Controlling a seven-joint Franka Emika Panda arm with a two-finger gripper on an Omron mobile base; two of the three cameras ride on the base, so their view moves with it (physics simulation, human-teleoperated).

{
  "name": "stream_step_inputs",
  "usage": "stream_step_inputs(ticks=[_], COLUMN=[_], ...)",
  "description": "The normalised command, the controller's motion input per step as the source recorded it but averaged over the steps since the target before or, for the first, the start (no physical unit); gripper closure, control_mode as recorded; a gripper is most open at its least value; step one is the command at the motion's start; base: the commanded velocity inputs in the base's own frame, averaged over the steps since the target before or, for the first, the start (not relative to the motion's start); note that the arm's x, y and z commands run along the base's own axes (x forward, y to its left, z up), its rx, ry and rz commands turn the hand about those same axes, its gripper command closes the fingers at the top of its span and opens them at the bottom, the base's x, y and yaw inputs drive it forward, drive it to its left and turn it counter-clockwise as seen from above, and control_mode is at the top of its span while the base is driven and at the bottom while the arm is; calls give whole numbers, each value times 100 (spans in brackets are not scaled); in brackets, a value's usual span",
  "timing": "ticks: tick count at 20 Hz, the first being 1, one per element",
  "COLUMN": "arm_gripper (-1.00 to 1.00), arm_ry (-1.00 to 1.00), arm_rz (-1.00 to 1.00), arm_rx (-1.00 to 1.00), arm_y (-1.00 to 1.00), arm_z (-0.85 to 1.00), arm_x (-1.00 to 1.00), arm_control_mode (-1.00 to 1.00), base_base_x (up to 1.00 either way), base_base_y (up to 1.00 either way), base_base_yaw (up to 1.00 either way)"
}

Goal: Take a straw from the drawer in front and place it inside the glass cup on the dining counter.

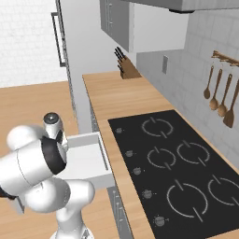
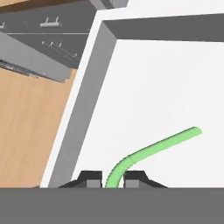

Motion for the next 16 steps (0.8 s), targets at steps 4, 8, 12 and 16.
stream_step_inputs(ticks=[4, 8, 12, 16], arm_gripper=[100, 100, 100, 100], arm_ry=[3, 7, 7, 3], arm_rz=[0, 0, 1, 7], arm_rx=[-2, -8, -18, -24], arm_y=[-5, -7, -16, -37], arm_z=[100, 100, 100, 98], arm_x=[17, 3, -8, -44], arm_control_mode=[-100, -100, -100, -100], base_base_x=[0, 0, 0, 0], base_base_y=[0, 0, 0, 0], base_base_yaw=[0, 0, 0, 0])
